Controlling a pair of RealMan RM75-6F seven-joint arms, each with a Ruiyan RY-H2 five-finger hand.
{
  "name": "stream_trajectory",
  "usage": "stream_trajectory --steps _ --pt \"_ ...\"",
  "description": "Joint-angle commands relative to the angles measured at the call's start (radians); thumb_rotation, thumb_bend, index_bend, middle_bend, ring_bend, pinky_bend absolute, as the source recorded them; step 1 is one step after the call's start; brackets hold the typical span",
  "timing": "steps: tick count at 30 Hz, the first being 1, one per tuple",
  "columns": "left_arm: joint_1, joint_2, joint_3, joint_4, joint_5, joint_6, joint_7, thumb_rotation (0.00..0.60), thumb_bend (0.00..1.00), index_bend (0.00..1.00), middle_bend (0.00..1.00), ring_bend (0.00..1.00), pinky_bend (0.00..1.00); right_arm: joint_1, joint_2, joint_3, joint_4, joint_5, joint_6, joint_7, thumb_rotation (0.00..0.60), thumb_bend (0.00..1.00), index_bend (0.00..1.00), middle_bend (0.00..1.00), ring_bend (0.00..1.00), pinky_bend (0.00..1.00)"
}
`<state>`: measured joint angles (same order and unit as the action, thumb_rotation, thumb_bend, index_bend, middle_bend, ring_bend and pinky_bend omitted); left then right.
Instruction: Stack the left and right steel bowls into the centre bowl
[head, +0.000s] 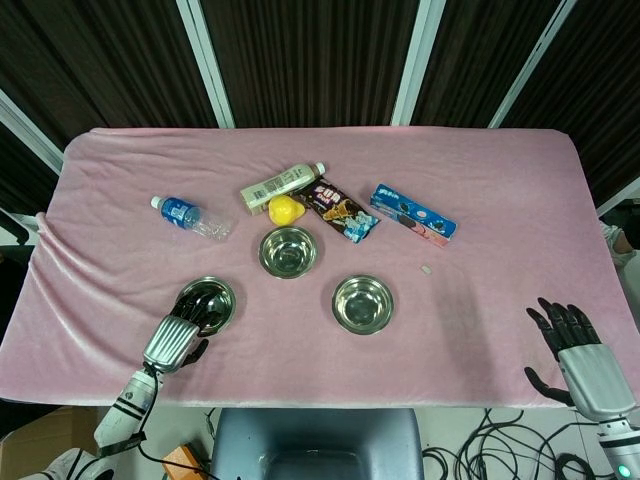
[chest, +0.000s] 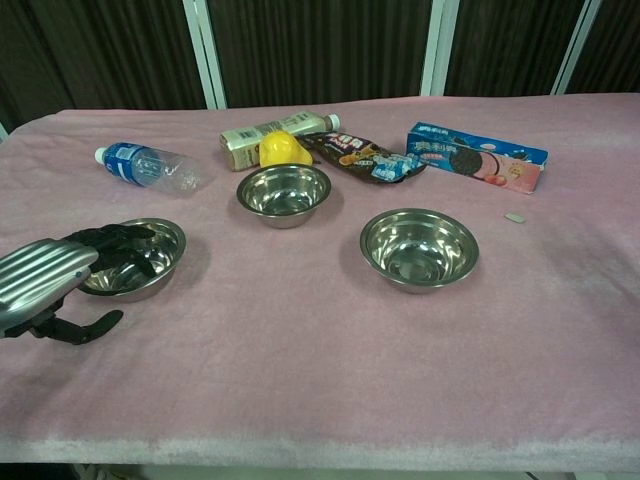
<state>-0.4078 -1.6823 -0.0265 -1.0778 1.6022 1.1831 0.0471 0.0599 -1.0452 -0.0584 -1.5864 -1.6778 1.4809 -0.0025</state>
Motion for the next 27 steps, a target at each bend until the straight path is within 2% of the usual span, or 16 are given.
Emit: stream_trajectory --steps 1,4,9,13,18,22,27 --pt "-0.002 -0.032 -0.010 0.044 -0.012 0.023 -0.021 0.600 0.43 0.49 0.12 0.02 0.10 -0.001 0.001 -0.001 0.000 0.000 0.001 0.001 0.600 0.44 0.06 0.00 0.00 0.00" --pt "0.000 -0.066 -0.025 0.088 -0.013 0.069 -0.039 0.600 0.45 0.62 0.19 0.06 0.10 -0.003 0.003 -0.003 -0.002 -0.004 0.003 0.001 0.600 0.44 0.06 0.00 0.00 0.00" --pt "-0.008 -0.114 -0.054 0.152 -0.015 0.134 -0.088 0.600 0.48 0.71 0.27 0.11 0.10 -0.004 0.005 -0.005 -0.004 -0.002 0.001 0.003 0.600 0.44 0.06 0.00 0.00 0.00" --pt "-0.024 -0.146 -0.093 0.176 -0.031 0.173 -0.137 0.600 0.48 0.72 0.28 0.12 0.11 -0.005 0.010 -0.003 -0.007 0.001 0.002 0.010 0.600 0.44 0.06 0.00 0.00 0.00" --pt "-0.086 -0.169 -0.173 0.161 -0.058 0.193 -0.175 0.600 0.47 0.73 0.29 0.12 0.11 -0.007 0.019 -0.002 -0.008 0.003 0.007 0.029 0.600 0.44 0.06 0.00 0.00 0.00" --pt "-0.175 -0.192 -0.246 0.143 -0.086 0.160 -0.154 0.600 0.44 0.73 0.30 0.13 0.11 -0.010 0.027 -0.001 -0.006 0.005 0.014 0.049 0.600 0.44 0.06 0.00 0.00 0.00" --pt "-0.287 -0.277 -0.305 0.208 -0.144 0.062 -0.122 0.600 0.43 0.71 0.32 0.15 0.12 -0.013 0.038 0.004 0.000 0.015 0.022 0.081 0.600 0.44 0.06 0.00 0.00 0.00"
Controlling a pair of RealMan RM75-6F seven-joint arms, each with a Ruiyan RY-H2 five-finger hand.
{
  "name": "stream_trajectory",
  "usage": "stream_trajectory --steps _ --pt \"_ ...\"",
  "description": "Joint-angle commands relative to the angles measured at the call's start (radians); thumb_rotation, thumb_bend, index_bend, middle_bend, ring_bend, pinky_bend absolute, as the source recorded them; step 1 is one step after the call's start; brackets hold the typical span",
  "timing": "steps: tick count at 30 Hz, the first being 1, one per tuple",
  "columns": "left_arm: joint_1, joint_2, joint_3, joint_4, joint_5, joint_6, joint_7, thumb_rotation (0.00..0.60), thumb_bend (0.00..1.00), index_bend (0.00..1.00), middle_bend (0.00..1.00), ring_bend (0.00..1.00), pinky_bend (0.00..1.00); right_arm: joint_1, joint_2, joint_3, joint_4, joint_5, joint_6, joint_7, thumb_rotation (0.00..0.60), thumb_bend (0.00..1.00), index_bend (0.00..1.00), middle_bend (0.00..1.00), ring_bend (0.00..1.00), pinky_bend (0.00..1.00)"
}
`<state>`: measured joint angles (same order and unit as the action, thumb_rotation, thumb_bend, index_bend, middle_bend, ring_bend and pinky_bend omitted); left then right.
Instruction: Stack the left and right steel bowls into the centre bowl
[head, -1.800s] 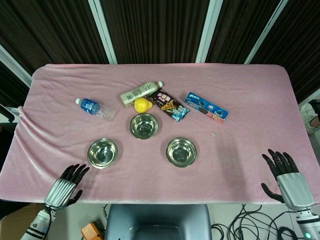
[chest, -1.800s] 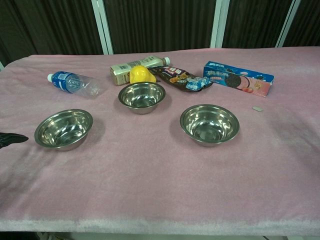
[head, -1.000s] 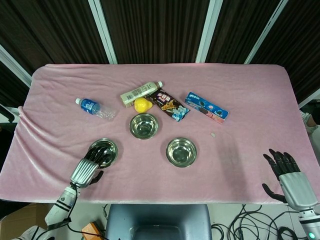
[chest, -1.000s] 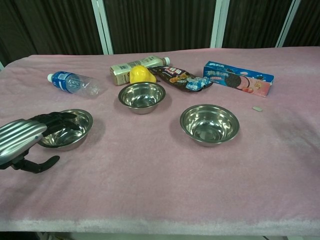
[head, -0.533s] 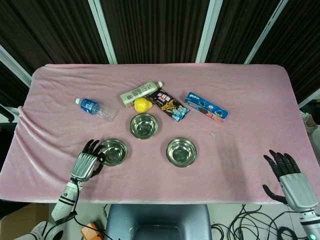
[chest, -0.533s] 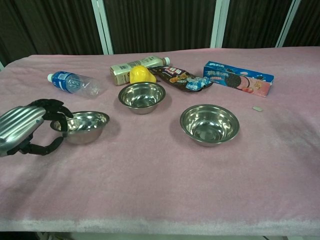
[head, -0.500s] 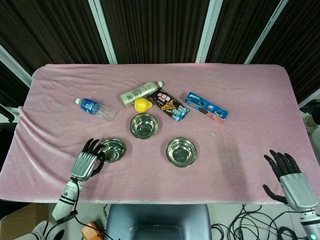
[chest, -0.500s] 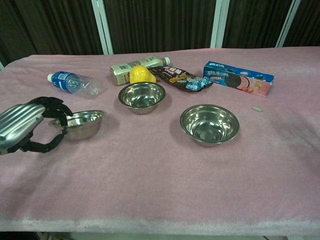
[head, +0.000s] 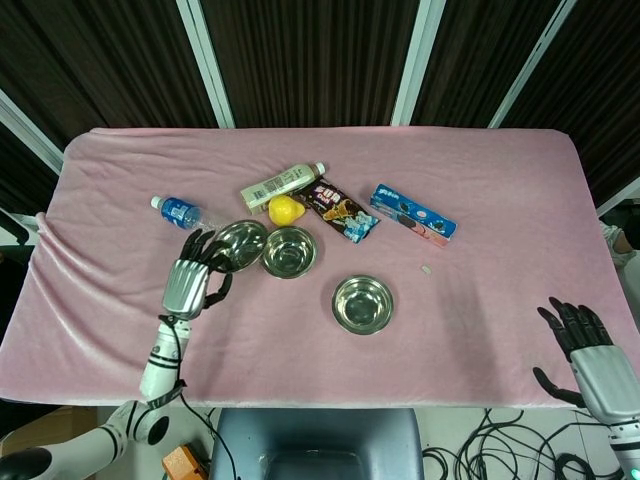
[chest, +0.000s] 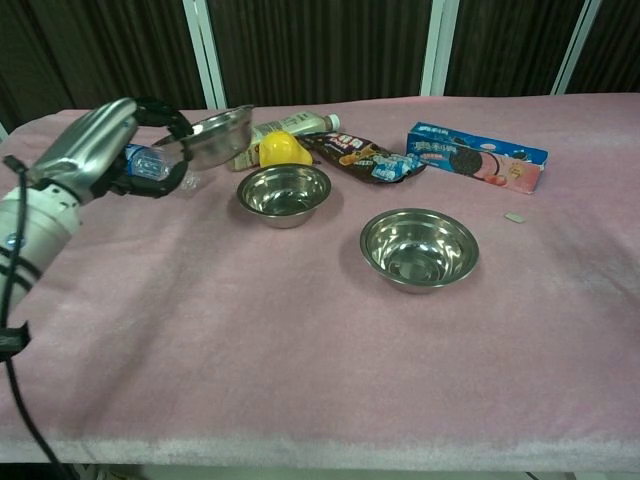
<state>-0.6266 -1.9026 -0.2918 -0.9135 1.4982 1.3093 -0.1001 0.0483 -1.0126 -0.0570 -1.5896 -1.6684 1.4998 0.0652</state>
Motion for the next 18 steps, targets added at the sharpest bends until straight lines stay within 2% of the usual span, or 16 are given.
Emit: stream_trajectory --steps 1,7,12,14,18 --pt "-0.094 -0.083 -0.046 0.076 -0.051 -0.087 0.042 0.600 0.43 0.70 0.32 0.15 0.12 -0.002 0.008 0.003 0.004 0.008 0.003 0.021 0.600 0.43 0.06 0.00 0.00 0.00" --pt "-0.164 -0.183 -0.042 0.210 -0.077 -0.133 0.091 0.600 0.42 0.67 0.31 0.14 0.12 0.000 0.020 0.003 0.012 0.009 0.000 0.057 0.600 0.44 0.06 0.00 0.00 0.00" --pt "-0.199 -0.249 -0.047 0.326 -0.115 -0.181 0.119 0.600 0.42 0.58 0.29 0.13 0.12 -0.007 0.030 0.000 0.015 0.001 0.014 0.081 0.600 0.44 0.06 0.00 0.00 0.00" --pt "-0.202 -0.253 -0.047 0.331 -0.137 -0.226 0.107 0.600 0.42 0.49 0.24 0.10 0.11 -0.012 0.032 0.002 0.016 0.000 0.028 0.093 0.600 0.44 0.06 0.00 0.00 0.00" --pt "-0.193 -0.233 -0.043 0.283 -0.168 -0.287 0.070 0.600 0.42 0.09 0.03 0.00 0.10 -0.019 0.033 0.007 0.021 0.001 0.046 0.109 0.600 0.43 0.06 0.00 0.00 0.00"
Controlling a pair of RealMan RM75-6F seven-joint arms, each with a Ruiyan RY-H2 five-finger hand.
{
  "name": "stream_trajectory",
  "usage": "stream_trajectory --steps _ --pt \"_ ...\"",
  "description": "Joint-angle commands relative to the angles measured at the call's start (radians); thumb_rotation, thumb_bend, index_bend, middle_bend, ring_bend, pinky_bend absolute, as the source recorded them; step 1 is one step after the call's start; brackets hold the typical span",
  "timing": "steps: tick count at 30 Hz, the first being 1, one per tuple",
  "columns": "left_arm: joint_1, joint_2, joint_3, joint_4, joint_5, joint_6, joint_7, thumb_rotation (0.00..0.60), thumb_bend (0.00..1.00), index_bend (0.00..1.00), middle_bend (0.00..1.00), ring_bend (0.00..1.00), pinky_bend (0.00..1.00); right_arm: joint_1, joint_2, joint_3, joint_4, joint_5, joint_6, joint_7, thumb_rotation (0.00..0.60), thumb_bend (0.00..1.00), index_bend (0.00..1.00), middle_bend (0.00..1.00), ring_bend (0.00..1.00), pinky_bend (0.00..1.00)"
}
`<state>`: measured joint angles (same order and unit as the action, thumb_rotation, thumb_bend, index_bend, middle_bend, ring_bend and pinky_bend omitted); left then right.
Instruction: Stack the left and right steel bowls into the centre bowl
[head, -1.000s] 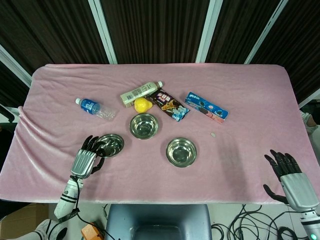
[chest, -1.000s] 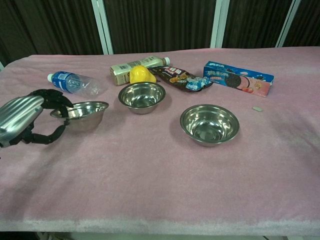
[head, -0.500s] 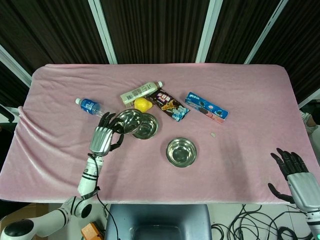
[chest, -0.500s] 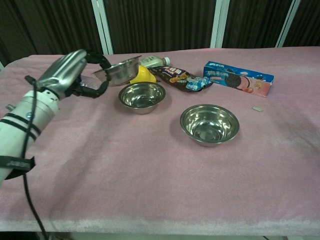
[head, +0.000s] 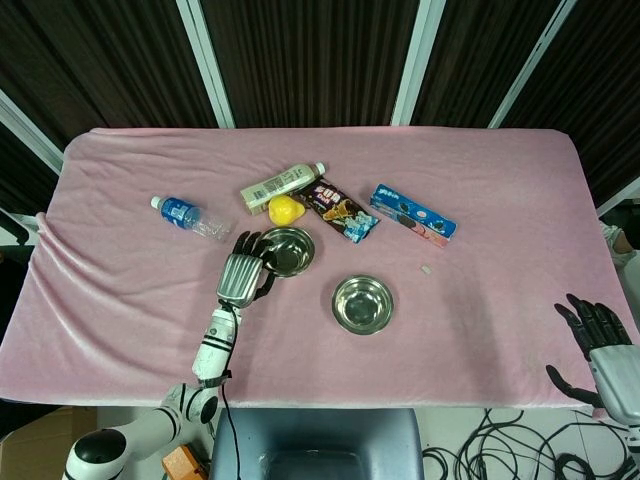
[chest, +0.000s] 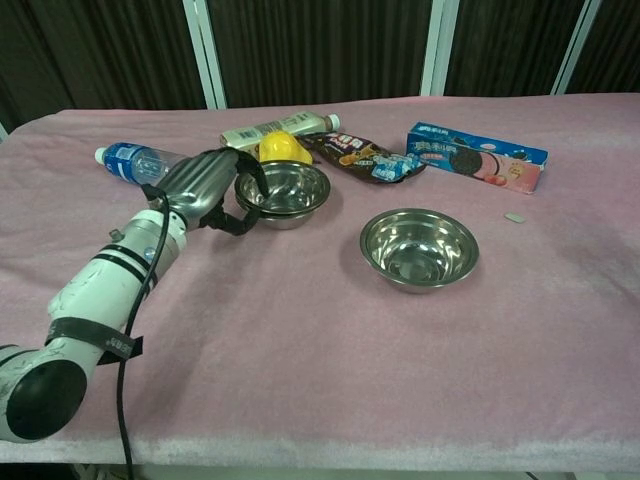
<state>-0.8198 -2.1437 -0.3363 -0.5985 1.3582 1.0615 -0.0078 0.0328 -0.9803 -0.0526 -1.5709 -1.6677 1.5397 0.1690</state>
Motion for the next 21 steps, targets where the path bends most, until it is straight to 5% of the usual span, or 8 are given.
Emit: stream_trajectory --steps 1,6,15,21 --pt "0.004 0.017 0.006 -0.049 -0.030 -0.043 -0.018 0.600 0.42 0.02 0.00 0.00 0.10 -0.005 0.001 0.002 0.004 -0.001 0.008 0.006 0.600 0.44 0.06 0.00 0.00 0.00" --pt "0.039 0.075 0.038 -0.163 -0.014 0.000 0.016 0.600 0.41 0.00 0.00 0.00 0.09 -0.003 0.000 0.004 0.006 -0.002 0.005 0.008 0.600 0.44 0.06 0.00 0.00 0.00" --pt "0.221 0.392 0.159 -0.588 0.035 0.127 0.093 0.600 0.38 0.00 0.00 0.00 0.13 0.048 -0.037 0.007 -0.018 -0.036 -0.066 -0.084 0.600 0.44 0.06 0.00 0.00 0.00" --pt "0.380 0.566 0.275 -0.685 0.113 0.307 0.111 0.600 0.38 0.00 0.00 0.00 0.11 0.210 -0.091 0.049 -0.053 -0.078 -0.267 -0.202 0.600 0.41 0.13 0.00 0.00 0.00"
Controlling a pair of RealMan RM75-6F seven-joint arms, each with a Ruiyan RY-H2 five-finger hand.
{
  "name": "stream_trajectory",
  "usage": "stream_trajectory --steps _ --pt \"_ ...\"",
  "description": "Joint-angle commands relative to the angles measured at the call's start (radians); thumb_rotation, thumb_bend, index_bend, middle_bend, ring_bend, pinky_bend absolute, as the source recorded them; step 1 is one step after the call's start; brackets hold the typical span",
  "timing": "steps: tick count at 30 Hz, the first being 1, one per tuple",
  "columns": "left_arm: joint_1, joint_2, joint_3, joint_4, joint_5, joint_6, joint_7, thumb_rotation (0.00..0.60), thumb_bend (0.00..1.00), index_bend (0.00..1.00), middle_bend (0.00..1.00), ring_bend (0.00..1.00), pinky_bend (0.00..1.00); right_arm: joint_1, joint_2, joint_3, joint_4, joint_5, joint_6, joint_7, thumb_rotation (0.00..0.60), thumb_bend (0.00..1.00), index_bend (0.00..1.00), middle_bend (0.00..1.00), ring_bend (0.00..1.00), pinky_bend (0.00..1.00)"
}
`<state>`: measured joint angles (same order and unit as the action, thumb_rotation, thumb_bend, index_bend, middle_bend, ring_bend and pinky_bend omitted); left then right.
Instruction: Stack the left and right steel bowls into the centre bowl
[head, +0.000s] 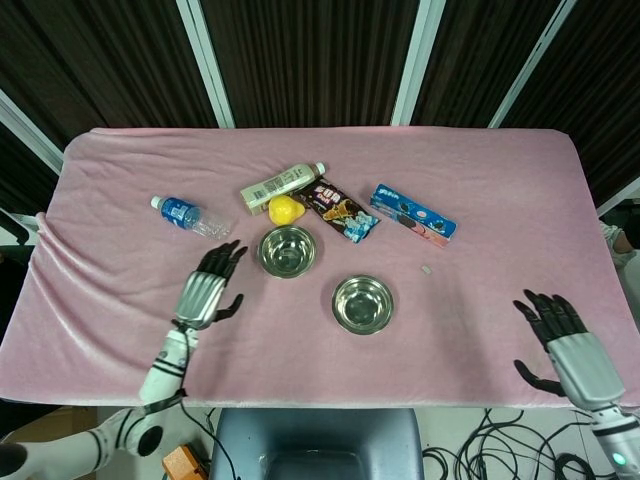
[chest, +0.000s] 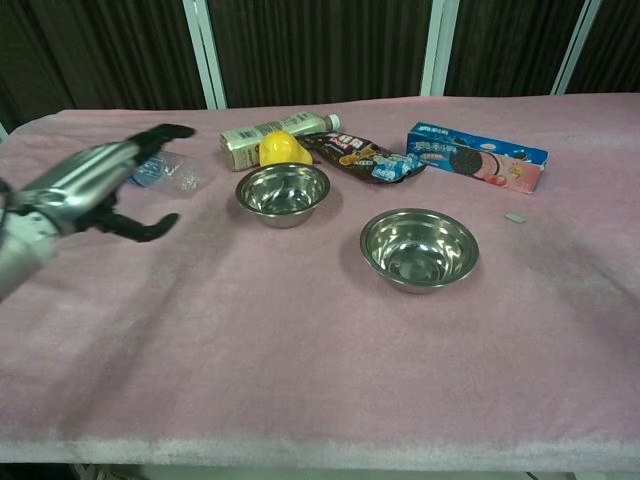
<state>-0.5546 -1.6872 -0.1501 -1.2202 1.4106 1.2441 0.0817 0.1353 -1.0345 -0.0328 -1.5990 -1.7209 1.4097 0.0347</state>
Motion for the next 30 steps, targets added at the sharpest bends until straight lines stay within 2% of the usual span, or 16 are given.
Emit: stream_trajectory --steps 1,4,8,15,30 --pt "0.137 0.123 0.101 -0.053 0.071 0.154 0.012 0.600 0.38 0.00 0.00 0.00 0.11 0.145 -0.048 0.037 -0.031 -0.024 -0.187 -0.067 0.600 0.39 0.15 0.00 0.00 0.00" --pt "0.192 0.137 0.113 0.021 0.071 0.213 -0.041 0.600 0.38 0.00 0.00 0.00 0.10 0.272 -0.112 0.080 -0.005 -0.005 -0.348 -0.086 0.600 0.36 0.23 0.00 0.00 0.00" --pt "0.215 0.152 0.106 0.045 0.047 0.198 -0.131 0.600 0.37 0.00 0.00 0.00 0.10 0.365 -0.228 0.125 0.080 0.036 -0.443 -0.139 0.600 0.36 0.35 0.00 0.00 0.00" --pt "0.224 0.154 0.103 0.070 0.055 0.188 -0.156 0.600 0.38 0.00 0.00 0.00 0.10 0.455 -0.393 0.128 0.237 0.017 -0.459 -0.122 0.600 0.36 0.50 0.00 0.00 0.00" --pt "0.229 0.154 0.091 0.066 0.062 0.167 -0.144 0.600 0.38 0.00 0.00 0.00 0.10 0.540 -0.543 0.084 0.410 0.040 -0.504 -0.087 0.600 0.38 0.63 0.00 0.00 0.00"
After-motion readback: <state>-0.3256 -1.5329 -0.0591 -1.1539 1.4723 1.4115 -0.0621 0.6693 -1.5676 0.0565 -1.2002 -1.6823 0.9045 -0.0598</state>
